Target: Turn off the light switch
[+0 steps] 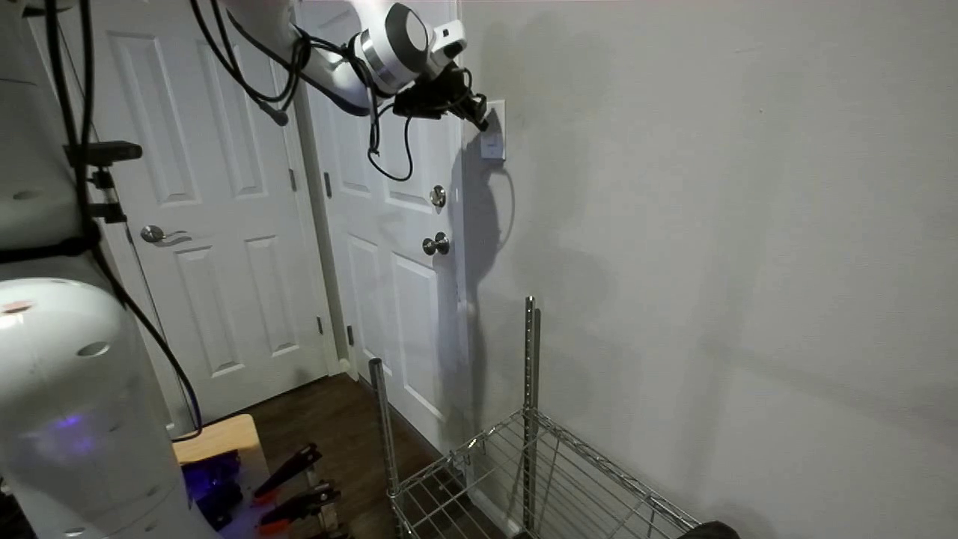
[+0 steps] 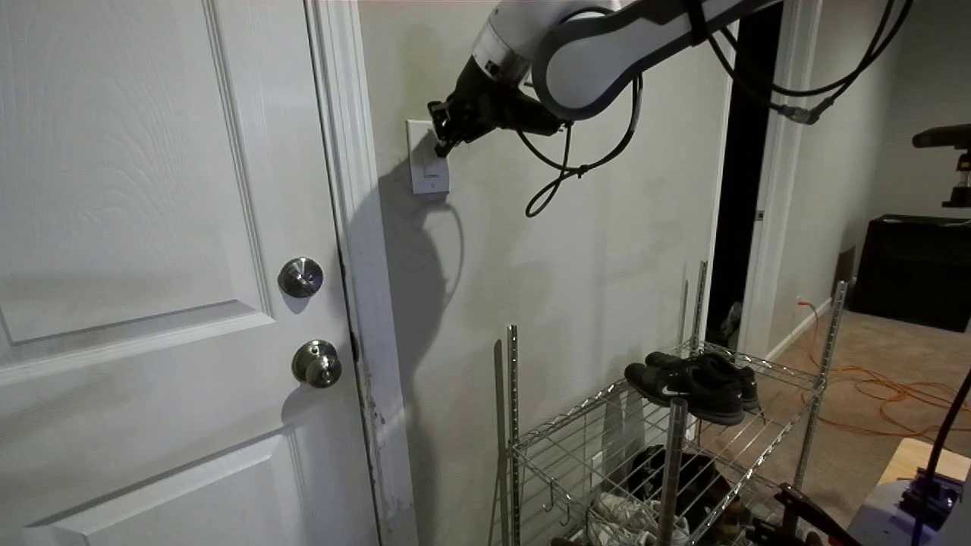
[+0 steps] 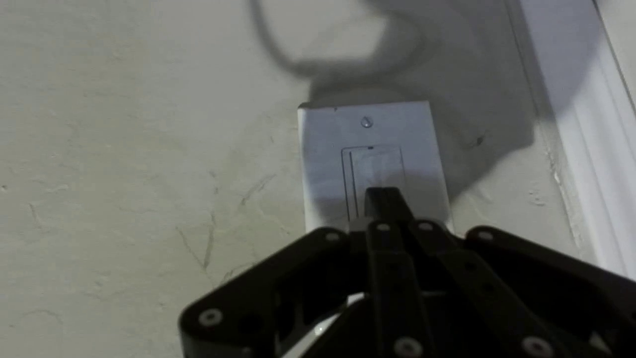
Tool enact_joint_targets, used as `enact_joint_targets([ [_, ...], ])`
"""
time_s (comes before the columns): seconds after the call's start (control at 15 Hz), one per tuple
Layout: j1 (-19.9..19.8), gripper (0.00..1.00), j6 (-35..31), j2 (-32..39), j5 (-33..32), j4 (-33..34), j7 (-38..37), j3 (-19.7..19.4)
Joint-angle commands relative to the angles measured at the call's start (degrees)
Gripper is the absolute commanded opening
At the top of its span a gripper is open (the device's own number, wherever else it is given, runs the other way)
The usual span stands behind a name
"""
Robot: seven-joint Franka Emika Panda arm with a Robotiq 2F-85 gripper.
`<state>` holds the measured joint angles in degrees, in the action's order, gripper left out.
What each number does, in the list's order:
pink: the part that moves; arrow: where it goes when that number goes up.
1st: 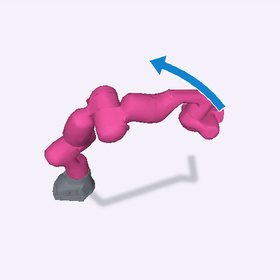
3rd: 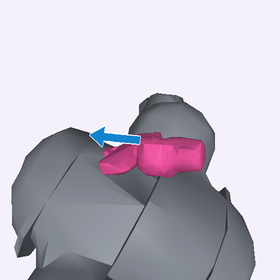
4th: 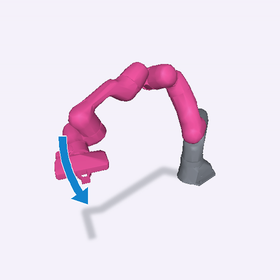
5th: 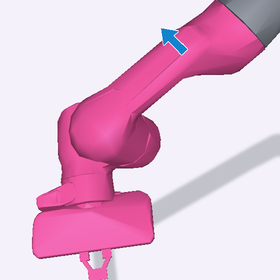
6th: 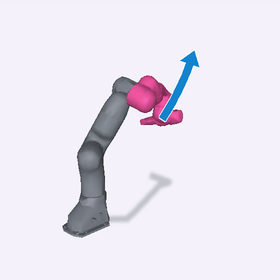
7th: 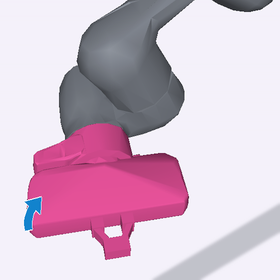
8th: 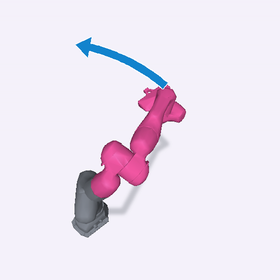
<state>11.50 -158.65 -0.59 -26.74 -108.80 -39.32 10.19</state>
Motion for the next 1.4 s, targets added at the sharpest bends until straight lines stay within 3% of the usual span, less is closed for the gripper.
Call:
enact_joint_targets([
  [0.0,0.1,0.0,2.0,0.7,-0.8,0.9,-1.2,0.2],
  [0.67,0.3,0.0,3.1,3.2,-8.4,7.7,-7.7,0.0],
  [1.33,1.5,0.0,16.9,4.3,-2.5,10.3,-2.9,0.5],
])
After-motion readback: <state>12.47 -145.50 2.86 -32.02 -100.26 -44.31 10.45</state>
